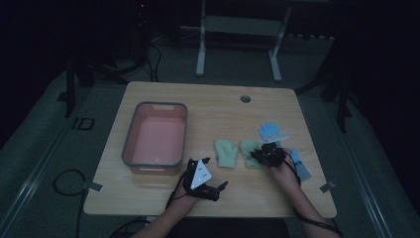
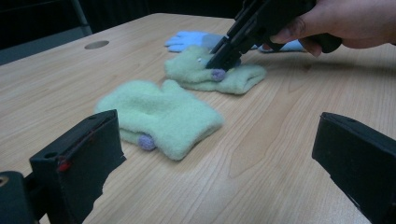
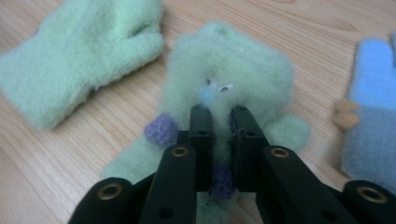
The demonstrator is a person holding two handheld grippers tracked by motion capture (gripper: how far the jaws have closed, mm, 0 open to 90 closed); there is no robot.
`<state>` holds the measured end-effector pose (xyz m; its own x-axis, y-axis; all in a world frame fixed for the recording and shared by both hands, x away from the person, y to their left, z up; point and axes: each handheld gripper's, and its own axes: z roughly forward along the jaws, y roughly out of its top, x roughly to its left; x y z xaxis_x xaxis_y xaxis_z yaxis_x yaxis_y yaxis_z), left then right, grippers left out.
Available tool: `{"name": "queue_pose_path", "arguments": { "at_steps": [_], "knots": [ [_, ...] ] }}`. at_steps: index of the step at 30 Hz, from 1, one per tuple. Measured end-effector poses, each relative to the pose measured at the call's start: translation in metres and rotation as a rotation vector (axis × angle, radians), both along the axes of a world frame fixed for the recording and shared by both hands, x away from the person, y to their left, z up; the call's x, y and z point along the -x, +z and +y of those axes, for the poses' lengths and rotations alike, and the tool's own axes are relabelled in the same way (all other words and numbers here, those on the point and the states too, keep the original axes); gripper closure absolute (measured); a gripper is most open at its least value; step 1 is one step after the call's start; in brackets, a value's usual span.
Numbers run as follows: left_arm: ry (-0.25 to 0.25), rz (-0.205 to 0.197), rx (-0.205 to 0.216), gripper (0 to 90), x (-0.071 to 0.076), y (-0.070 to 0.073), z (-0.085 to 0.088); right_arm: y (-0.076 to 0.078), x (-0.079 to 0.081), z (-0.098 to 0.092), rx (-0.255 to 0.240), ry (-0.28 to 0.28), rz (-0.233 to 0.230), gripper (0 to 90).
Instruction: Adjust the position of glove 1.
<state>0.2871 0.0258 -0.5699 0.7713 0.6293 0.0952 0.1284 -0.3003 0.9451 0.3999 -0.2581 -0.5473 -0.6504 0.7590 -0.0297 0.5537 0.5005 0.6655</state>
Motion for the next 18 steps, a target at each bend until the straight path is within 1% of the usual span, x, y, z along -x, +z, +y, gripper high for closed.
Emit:
{"name": "queue_pose_path", "arguments": {
  "at_steps": [3, 4, 5, 9, 11, 14, 18],
  "knots": [
    [0.001, 0.002, 0.002, 1.9, 0.0, 0.0, 0.0, 0.001, 0.001, 0.001, 0.001, -0.016, 0.001, 82.7],
    [0.001, 0.002, 0.004, 1.9, 0.0, 0.0, 0.001, 0.003, 0.002, 0.001, -0.007, -0.031, 0.001, 83.0],
    [0.001, 0.003, 0.005, 1.9, 0.0, 0.0, 0.001, 0.012, 0.005, 0.003, -0.037, -0.045, -0.013, 83.2],
    [0.003, 0.0, 0.003, 1.9, 0.0, 0.0, 0.001, 0.034, 0.009, 0.01, -0.064, -0.079, -0.051, 83.2],
    [0.005, -0.001, 0.006, 1.9, 0.0, 0.0, 0.001, 0.046, 0.01, 0.017, -0.073, -0.091, -0.067, 83.2],
    [0.005, -0.001, 0.007, 1.9, 0.0, 0.0, 0.001, 0.061, 0.013, 0.032, -0.069, -0.096, -0.096, 83.2],
    [0.009, -0.002, 0.008, 1.9, 0.0, 0.0, 0.001, 0.074, 0.019, 0.052, -0.087, -0.103, -0.107, 83.2]
  ]
}}
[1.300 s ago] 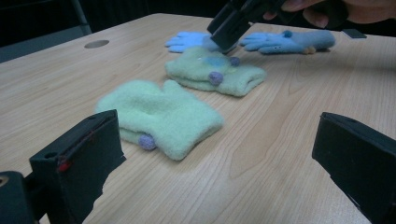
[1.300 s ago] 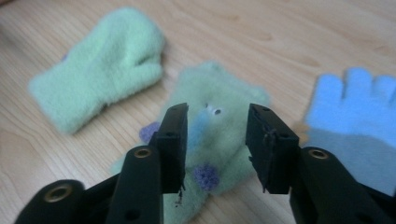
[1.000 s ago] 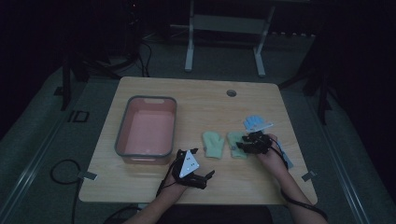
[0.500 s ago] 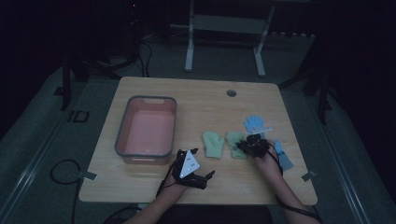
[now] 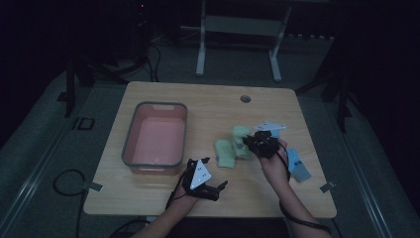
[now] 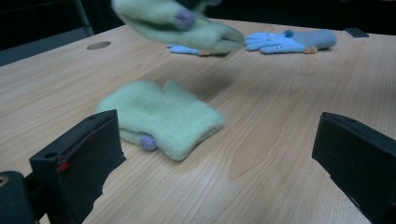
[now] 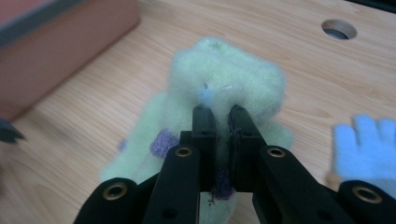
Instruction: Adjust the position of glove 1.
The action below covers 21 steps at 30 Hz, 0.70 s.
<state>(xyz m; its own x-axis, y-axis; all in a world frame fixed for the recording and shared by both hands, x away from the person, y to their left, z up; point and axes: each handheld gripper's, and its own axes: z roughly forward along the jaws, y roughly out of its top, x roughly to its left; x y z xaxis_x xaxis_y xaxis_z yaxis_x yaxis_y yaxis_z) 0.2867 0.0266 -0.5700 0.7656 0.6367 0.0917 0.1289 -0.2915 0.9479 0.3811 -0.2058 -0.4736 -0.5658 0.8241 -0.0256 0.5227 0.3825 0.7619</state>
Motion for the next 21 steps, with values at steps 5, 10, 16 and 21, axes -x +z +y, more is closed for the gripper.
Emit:
{"name": "queue_pose_path", "arguments": {
  "at_steps": [5, 10, 16, 21],
  "knots": [
    [0.004, -0.004, -0.002, 1.8, 0.0, 0.0, 0.0, 0.004, 0.007, 0.024, -0.016, -0.013, 0.025, 83.2],
    [0.003, -0.007, -0.005, 1.9, 0.001, 0.0, -0.001, 0.002, 0.011, 0.036, -0.016, -0.035, 0.036, 83.2],
    [0.002, -0.006, -0.007, 1.8, 0.001, 0.0, -0.001, -0.014, 0.014, 0.042, -0.048, -0.046, 0.098, 83.1],
    [0.005, -0.012, -0.02, 1.9, 0.001, 0.0, -0.002, -0.031, 0.011, 0.046, -0.037, -0.065, 0.13, 82.8]
  ]
}}
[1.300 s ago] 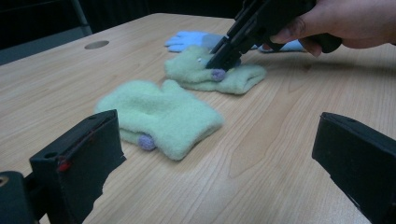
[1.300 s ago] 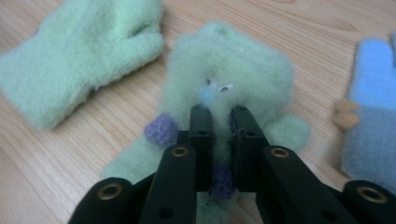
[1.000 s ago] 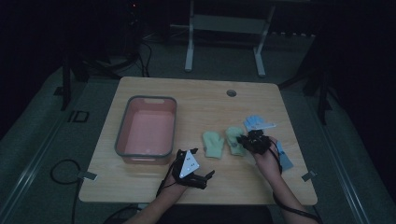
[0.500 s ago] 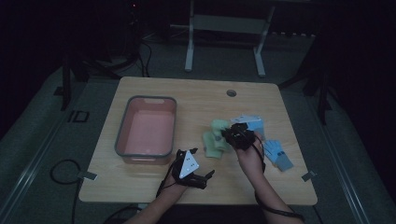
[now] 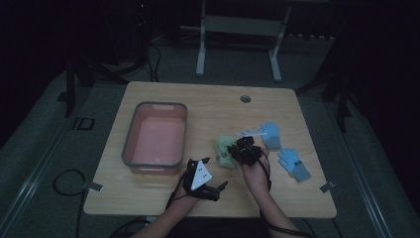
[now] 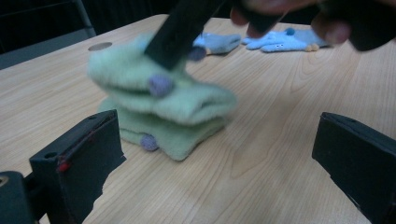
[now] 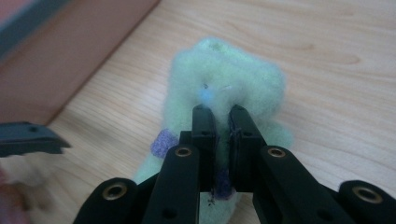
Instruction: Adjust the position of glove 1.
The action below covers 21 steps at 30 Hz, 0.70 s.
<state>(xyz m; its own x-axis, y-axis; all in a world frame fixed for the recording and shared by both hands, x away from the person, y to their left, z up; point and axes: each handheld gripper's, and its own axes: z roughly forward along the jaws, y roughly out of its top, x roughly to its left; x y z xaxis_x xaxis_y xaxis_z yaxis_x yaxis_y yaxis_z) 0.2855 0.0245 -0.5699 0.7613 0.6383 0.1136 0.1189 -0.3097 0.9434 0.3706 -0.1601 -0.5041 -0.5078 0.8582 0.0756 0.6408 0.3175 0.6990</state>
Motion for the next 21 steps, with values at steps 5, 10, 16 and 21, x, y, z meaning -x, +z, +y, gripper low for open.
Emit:
{"name": "queue_pose_path", "arguments": {
  "at_steps": [5, 10, 16, 21],
  "knots": [
    [0.003, -0.014, -0.025, 1.8, 0.002, 0.0, -0.003, -0.016, -0.003, 0.004, 0.022, -0.003, 0.016, 82.2],
    [0.008, -0.009, -0.02, 1.9, 0.001, 0.0, -0.002, -0.022, -0.009, 0.005, 0.045, -0.008, 0.004, 80.4],
    [0.027, 0.008, 0.005, 1.8, -0.001, 0.0, -0.003, -0.031, -0.013, 0.004, 0.047, 0.01, 0.012, 78.0],
    [0.04, 0.017, -0.058, 1.9, -0.003, 0.0, -0.007, -0.022, -0.012, -0.001, 0.027, 0.023, 0.001, 68.8]
  ]
}}
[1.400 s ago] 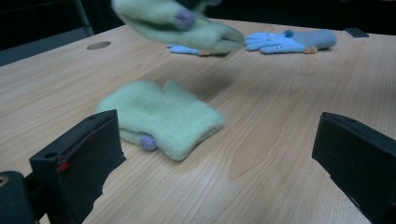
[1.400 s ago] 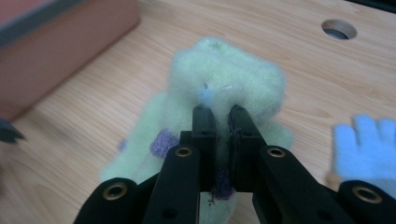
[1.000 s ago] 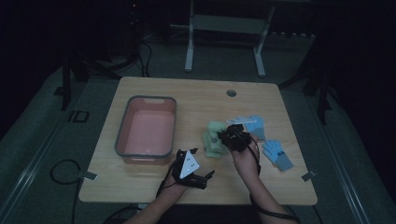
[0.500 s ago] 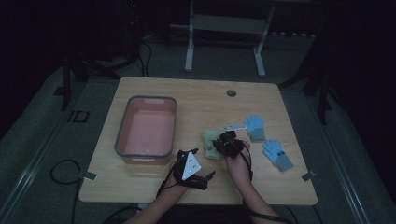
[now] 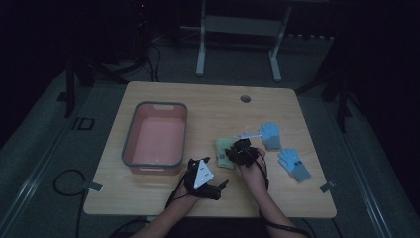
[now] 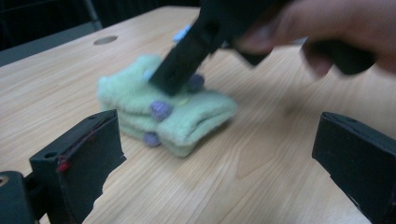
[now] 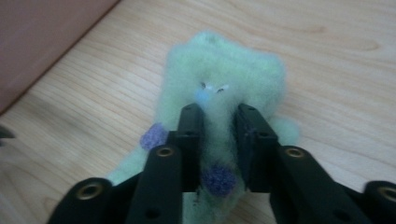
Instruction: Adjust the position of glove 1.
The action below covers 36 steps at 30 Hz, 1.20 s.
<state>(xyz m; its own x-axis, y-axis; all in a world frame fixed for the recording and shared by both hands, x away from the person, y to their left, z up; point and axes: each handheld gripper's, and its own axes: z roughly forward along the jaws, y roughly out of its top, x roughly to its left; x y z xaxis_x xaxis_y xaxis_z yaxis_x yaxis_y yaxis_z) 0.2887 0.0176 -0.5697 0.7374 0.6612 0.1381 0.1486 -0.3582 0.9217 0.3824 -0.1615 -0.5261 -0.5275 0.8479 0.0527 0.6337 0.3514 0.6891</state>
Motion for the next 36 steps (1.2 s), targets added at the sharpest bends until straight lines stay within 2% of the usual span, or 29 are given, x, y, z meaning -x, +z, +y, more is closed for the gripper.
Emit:
{"name": "queue_pose_path", "arguments": {
  "at_steps": [3, 4, 6, 7, 9, 10, 12, 14, 15, 16, 19, 21, 22, 24, 25, 26, 28, 31, 32, 33, 35, 36],
  "knots": [
    [0.001, 0.011, -0.032, 1.9, -0.001, 0.0, -0.001, 0.009, 0.002, -0.006, -0.013, 0.023, -0.024, 63.5],
    [0.008, 0.048, -0.049, 1.9, -0.002, 0.001, -0.002, 0.011, 0.002, -0.008, -0.018, 0.029, -0.03, 61.7],
    [-0.016, 0.155, -0.068, 5.8, -0.006, 0.0, -0.003, 0.016, 0.001, -0.014, -0.026, 0.05, -0.039, 58.5],
    [-0.019, 0.164, -0.079, 5.8, -0.007, 0.0, -0.004, 0.018, 0.0, -0.019, -0.028, 0.059, -0.045, 57.4],
    [-0.024, 0.166, -0.112, 5.8, -0.009, 0.003, -0.005, 0.021, -0.003, -0.026, -0.041, 0.074, -0.044, 56.1],
    [-0.03, 0.158, -0.118, 5.8, -0.009, 0.004, -0.005, 0.022, -0.004, -0.03, -0.049, 0.085, -0.048, 55.6],
    [-0.075, 0.136, -0.12, 5.8, -0.009, 0.008, -0.005, 0.024, -0.006, -0.035, -0.04, 0.105, -0.054, 55.6],
    [-0.092, 0.111, -0.143, 5.8, -0.012, 0.01, -0.007, 0.026, -0.013, -0.04, -0.045, 0.128, -0.052, 56.0],
    [-0.103, 0.107, -0.144, 6.9, -0.013, 0.011, -0.008, 0.028, -0.019, -0.041, -0.052, 0.151, -0.043, 55.5],
    [-0.106, 0.096, -0.147, 6.9, -0.015, 0.012, -0.009, 0.028, -0.019, -0.041, -0.052, 0.151, -0.043, 55.5],
    [-0.127, 0.041, -0.157, 14.6, -0.02, 0.02, -0.014, 0.031, -0.031, -0.039, -0.068, 0.189, -0.039, 53.8],
    [-0.147, 0.031, -0.169, 15.4, -0.026, 0.024, -0.018, 0.032, -0.039, -0.036, -0.075, 0.208, -0.036, 53.6],
    [-0.152, 0.025, -0.17, 19.9, -0.029, 0.024, -0.02, 0.032, -0.043, -0.035, -0.085, 0.215, -0.027, 53.0],
    [-0.173, 0.037, -0.203, 28.3, -0.037, 0.023, -0.025, 0.026, -0.054, -0.031, -0.093, 0.23, -0.008, 50.6],
    [-0.169, 0.041, -0.231, 28.3, -0.04, 0.022, -0.027, 0.026, -0.054, -0.031, -0.093, 0.23, -0.008, 50.6],
    [-0.173, 0.063, -0.247, 30.8, -0.046, 0.019, -0.029, 0.024, -0.057, -0.029, -0.09, 0.235, -0.003, 50.2],
    [-0.165, 0.082, -0.281, 32.9, -0.053, 0.015, -0.032, 0.015, -0.063, -0.026, -0.088, 0.245, 0.024, 48.2],
    [-0.174, 0.101, -0.301, 37.3, -0.059, 0.011, -0.034, 0.004, -0.068, -0.023, -0.083, 0.253, 0.064, 47.4],
    [-0.18, 0.096, -0.32, 38.8, -0.06, 0.01, -0.034, -0.005, -0.071, -0.023, -0.07, 0.256, 0.091, 45.3],
    [-0.181, 0.088, -0.333, 38.8, -0.061, 0.009, -0.035, -0.005, -0.071, -0.023, -0.07, 0.256, 0.091, 45.3],
    [-0.187, 0.08, -0.345, 40.0, -0.063, 0.007, -0.036, -0.012, -0.075, -0.024, -0.077, 0.256, 0.125, 43.7],
    [-0.188, 0.079, -0.348, 41.2, -0.064, 0.007, -0.036, -0.017, -0.079, -0.027, -0.105, 0.244, 0.167, 43.2]
  ]
}}
